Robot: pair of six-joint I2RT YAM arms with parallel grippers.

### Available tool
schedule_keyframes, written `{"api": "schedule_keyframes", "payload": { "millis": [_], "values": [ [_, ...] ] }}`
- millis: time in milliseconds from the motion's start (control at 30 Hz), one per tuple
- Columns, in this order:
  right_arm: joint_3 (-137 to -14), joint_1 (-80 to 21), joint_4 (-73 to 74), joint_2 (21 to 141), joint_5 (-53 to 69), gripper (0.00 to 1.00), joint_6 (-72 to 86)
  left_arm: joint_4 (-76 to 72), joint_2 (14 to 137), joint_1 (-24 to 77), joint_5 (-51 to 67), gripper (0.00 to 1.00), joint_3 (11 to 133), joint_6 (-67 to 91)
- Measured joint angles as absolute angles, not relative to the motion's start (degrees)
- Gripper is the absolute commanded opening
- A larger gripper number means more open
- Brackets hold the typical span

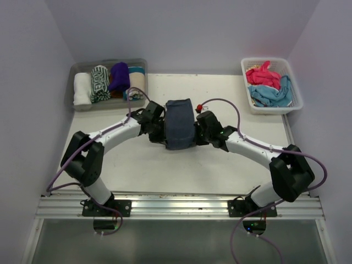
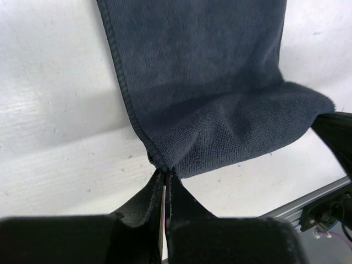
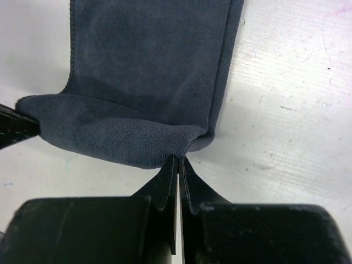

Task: Roll the towels
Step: Roll the towel

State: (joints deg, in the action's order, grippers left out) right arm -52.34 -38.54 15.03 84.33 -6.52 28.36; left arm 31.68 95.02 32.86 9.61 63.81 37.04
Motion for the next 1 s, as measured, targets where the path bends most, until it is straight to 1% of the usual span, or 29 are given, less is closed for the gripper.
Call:
{"api": "schedule_keyframes", "payload": {
  "millis": [400, 600, 667, 700, 733, 767, 800, 833, 867, 900, 1000],
  "values": [
    [-60.0, -35.8, 14.5, 94.3, -6.5, 0.00, 26.2, 33.0, 104.9, 28.9, 9.6, 0.00, 74.4, 35.1],
    [-64.6, -34.7, 14.2, 98.5, -6.5, 0.00, 25.5, 34.9, 107.6, 27.3, 9.5, 0.00, 78.6, 34.0],
    [-65.7, -34.4, 14.2, 99.9, -6.6, 0.00, 25.4, 35.0, 108.8, 26.9, 9.3, 0.06, 80.2, 33.5],
    [-66.2, -34.3, 14.2, 100.5, -6.6, 0.00, 25.5, 35.0, 109.4, 26.7, 9.3, 0.11, 80.9, 33.3],
    [-66.6, -34.1, 14.2, 101.1, -6.7, 0.00, 25.5, 35.1, 110.1, 26.6, 9.3, 0.24, 81.4, 33.2],
    [-67.1, -34.0, 14.3, 101.8, -6.9, 0.02, 25.5, 35.2, 110.8, 26.5, 9.1, 0.31, 82.0, 32.8],
    [-67.5, -33.9, 14.3, 102.4, -6.9, 0.11, 25.5, 35.4, 111.4, 26.4, 9.1, 0.36, 82.5, 32.8],
    [-67.8, -33.8, 14.4, 102.9, -7.0, 0.13, 25.6, 35.5, 112.2, 26.4, 9.0, 0.43, 83.1, 32.5],
    [-68.1, -33.7, 14.5, 103.3, -7.0, 0.16, 25.6, 35.7, 113.0, 26.3, 8.9, 0.46, 83.7, 32.0],
    [-68.2, -33.6, 14.7, 103.5, -7.0, 0.26, 25.6, 36.1, 113.8, 26.3, 8.8, 0.52, 84.3, 31.8],
    [-68.6, -33.4, 15.3, 103.4, -7.6, 0.39, 25.3, 37.5, 115.2, 26.3, 8.2, 0.55, 85.9, 31.6]
  ]
}}
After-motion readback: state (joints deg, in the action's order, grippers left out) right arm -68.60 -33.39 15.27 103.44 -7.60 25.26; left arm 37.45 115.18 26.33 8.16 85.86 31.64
